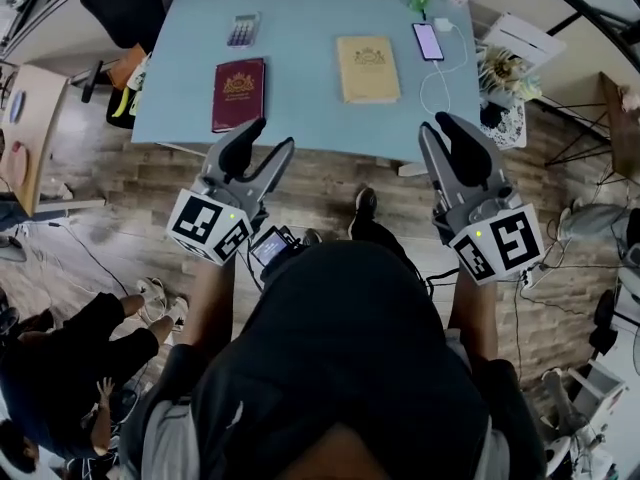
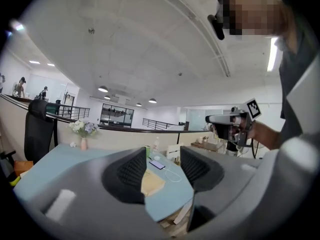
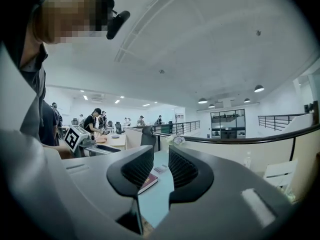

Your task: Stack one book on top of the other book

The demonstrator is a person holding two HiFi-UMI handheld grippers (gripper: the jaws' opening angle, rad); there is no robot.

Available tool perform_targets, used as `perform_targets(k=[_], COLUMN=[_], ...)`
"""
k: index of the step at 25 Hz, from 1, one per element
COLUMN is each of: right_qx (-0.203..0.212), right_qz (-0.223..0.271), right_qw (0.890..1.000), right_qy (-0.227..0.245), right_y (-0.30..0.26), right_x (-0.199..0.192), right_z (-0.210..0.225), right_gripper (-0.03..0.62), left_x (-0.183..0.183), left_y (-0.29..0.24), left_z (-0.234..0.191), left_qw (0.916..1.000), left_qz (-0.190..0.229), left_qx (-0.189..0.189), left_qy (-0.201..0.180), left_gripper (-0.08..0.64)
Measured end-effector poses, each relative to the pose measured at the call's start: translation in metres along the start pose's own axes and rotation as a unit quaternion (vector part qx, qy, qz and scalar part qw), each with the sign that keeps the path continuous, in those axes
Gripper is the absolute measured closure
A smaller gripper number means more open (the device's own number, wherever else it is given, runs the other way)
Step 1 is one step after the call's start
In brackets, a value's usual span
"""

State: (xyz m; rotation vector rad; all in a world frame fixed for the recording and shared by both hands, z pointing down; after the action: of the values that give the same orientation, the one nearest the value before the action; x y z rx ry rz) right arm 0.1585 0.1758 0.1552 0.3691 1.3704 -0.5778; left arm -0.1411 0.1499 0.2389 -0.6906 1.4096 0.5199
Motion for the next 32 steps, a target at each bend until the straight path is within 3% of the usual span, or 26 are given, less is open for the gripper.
perform_targets(k=[15, 24, 32], right_qx=[0.09, 0.122, 0.119], right_qz=[-0.01, -0.022, -0.054], right_qw=[0.996, 0.992, 0.991], right_qy=[-0.016, -0.035, -0.039], right_y=[-0.052, -0.073, -0.101], right_x=[0.008, -0.005, -0.014], right_z=[0.12, 0.157, 0.173], right_gripper=[0.52, 0.52, 0.518], left_x=[0.017, 0.014, 0.003], left_y=[-0.081, -0.101, -0.119], left_z=[0.015, 0.021, -0.001], left_qw=[0.996, 0.9921, 0.9909], left_qz=[-0.024, -0.044, -0.051], left_qx=[0.086, 0.117, 0.122], left_qy=[0.006, 0.01, 0.027], left_gripper=[0.296, 0.296, 0.296])
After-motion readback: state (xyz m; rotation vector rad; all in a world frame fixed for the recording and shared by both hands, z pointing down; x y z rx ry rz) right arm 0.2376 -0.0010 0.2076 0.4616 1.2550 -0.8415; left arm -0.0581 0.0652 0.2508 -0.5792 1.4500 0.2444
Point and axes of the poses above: the fingertips, and each gripper's own axes: y backward along the fingers, z to its right, x out of its top, the point moved 8 cm from there along y, backward along the fingers, and after that the axes turned 9 degrees about -y, right-handed, at the moved point
